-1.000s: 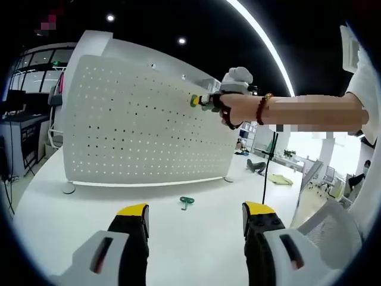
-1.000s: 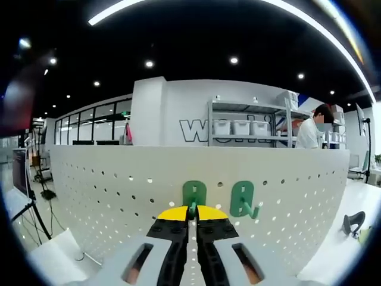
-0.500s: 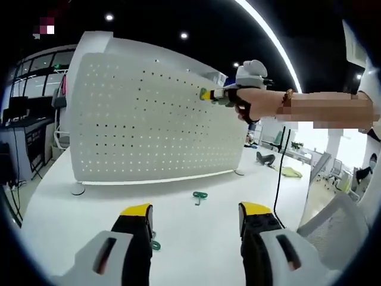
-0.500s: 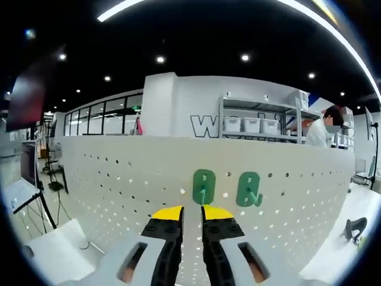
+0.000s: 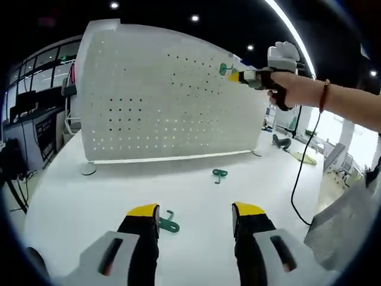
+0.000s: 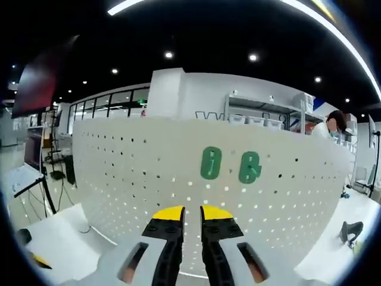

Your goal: Insert the hook assembly into the mounting plate slot until the hook locks in place.

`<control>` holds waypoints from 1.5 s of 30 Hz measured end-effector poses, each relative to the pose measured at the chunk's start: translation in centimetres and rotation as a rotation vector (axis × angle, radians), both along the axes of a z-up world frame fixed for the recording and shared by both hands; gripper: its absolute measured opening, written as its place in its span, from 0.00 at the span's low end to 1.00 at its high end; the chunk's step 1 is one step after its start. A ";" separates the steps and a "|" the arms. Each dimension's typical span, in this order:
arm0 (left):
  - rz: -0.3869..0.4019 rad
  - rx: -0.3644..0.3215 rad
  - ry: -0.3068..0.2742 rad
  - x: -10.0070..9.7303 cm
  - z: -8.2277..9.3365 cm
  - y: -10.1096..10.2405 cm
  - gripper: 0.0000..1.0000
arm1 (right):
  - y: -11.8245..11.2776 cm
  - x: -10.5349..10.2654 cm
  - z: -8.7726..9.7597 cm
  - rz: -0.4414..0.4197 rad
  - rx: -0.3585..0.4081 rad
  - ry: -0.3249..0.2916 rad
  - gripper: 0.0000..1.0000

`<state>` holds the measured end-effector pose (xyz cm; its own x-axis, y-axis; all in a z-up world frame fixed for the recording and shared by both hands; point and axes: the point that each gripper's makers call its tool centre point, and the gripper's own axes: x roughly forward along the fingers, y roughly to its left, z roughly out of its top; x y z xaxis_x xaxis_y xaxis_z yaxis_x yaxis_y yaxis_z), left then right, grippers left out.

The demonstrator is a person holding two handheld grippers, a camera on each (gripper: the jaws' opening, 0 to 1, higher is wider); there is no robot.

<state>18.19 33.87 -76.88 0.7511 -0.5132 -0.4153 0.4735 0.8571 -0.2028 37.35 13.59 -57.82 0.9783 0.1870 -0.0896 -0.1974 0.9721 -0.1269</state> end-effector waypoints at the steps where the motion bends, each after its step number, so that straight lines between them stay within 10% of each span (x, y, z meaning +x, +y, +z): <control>1: -0.003 0.007 0.017 0.0 -0.4 0.0 0.51 | 0.0 -0.1 -0.2 0.000 -0.004 0.002 0.09; 13: 0.111 0.046 0.069 1.8 -2.0 1.2 0.44 | 0.4 -2.8 -2.7 0.034 0.009 0.041 0.09; 35: 0.220 -0.020 0.330 2.2 -6.7 1.1 0.30 | -0.4 -6.3 -8.3 0.055 0.021 0.152 0.08; 45: 0.214 -0.004 0.324 3.1 -7.2 0.9 0.29 | -0.8 -7.1 -9.7 0.047 0.021 0.196 0.08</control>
